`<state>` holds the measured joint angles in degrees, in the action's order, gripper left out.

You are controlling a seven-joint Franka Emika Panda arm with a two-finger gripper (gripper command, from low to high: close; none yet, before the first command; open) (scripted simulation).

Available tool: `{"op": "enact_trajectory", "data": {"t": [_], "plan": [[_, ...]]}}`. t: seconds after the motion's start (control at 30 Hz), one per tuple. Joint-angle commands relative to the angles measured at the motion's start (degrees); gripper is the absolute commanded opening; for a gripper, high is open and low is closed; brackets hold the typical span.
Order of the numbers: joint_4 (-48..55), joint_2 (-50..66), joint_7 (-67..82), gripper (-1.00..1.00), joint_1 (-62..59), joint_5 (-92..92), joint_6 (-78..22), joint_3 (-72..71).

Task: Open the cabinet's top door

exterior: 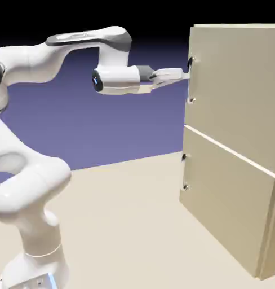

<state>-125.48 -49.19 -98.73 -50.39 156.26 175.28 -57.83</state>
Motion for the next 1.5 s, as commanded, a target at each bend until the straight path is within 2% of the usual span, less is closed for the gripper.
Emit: {"op": "enact_trajectory", "data": {"t": [0.0,0.13,0.33,0.37,0.6,0.93,1.27,1.47], "plan": [[0.6,-0.3,-0.9,0.00,-0.8,2.5,0.0,-0.9],[2.0,-1.0,-3.2,0.00,-2.9,9.0,0.1,-3.3],[9.5,2.5,-2.7,0.00,-13.7,9.7,-1.2,-10.4],[9.5,2.5,-2.7,-1.00,-13.7,9.7,-1.2,-10.4],[2.2,5.7,2.7,-1.00,-1.2,8.9,-4.8,-1.4],[-11.0,4.1,-2.1,-1.00,19.5,-4.0,-11.1,15.2],[-25.4,-4.5,-11.8,-1.00,39.9,-24.8,-17.4,34.7],[-32.5,-12.0,-19.3,-1.00,47.8,-39.7,-21.0,45.1]]}}
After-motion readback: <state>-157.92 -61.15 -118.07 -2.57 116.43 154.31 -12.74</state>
